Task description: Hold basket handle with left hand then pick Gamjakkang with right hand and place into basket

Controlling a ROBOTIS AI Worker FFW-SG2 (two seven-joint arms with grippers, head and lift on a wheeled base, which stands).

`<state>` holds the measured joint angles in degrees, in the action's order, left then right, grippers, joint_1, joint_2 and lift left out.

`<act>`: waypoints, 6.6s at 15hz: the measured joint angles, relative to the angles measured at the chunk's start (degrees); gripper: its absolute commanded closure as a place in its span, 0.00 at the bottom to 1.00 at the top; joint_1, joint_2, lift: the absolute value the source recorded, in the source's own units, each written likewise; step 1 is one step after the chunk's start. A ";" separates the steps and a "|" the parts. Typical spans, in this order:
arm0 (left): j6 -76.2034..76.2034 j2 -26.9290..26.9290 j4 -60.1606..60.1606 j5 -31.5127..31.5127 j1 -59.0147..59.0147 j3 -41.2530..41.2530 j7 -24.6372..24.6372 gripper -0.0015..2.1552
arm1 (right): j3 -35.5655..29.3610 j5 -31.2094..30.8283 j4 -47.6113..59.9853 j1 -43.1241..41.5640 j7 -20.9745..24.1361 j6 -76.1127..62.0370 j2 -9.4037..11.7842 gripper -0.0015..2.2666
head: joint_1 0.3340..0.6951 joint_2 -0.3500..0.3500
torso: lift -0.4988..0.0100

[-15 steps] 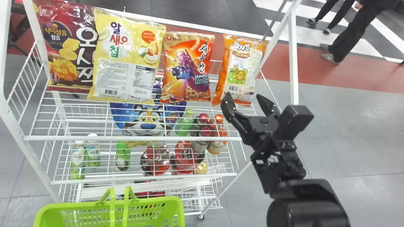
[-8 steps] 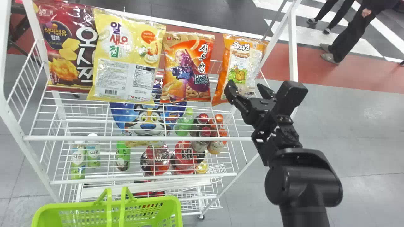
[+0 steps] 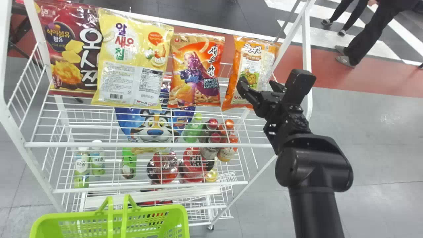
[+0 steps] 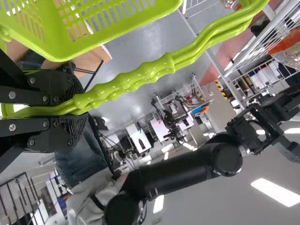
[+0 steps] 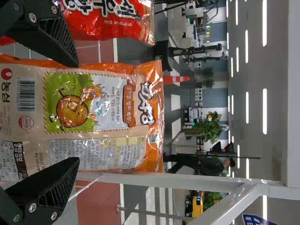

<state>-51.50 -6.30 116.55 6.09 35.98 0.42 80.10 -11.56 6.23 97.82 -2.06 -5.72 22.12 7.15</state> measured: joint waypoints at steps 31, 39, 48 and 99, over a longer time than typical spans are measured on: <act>3.16 0.32 -0.59 1.07 0.32 -0.81 -0.42 0.99 | -8.03 13.80 37.89 20.35 -7.69 23.81 -1.28 0.99 | 1.00 0.00 | 0.94; 3.51 0.41 -1.29 1.29 0.08 -0.77 -0.29 0.99 | -13.53 26.02 54.29 27.65 -12.58 66.53 -2.61 0.99 | 1.00 0.00 | 0.94; 3.38 0.29 -0.93 1.20 0.05 -0.07 -0.57 0.99 | -0.01 16.93 50.34 33.06 -13.55 67.67 -2.38 0.99 | 1.00 0.00 | 0.94; 8.65 0.67 -2.58 0.94 1.26 1.49 -1.62 0.99 | 17.80 -3.34 30.37 44.79 1.77 -27.25 -3.01 0.03 | 1.00 0.04 | 0.94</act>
<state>-42.85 -5.63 113.97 7.03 37.23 1.92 78.48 6.24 2.89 128.18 42.73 -3.94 -5.13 4.13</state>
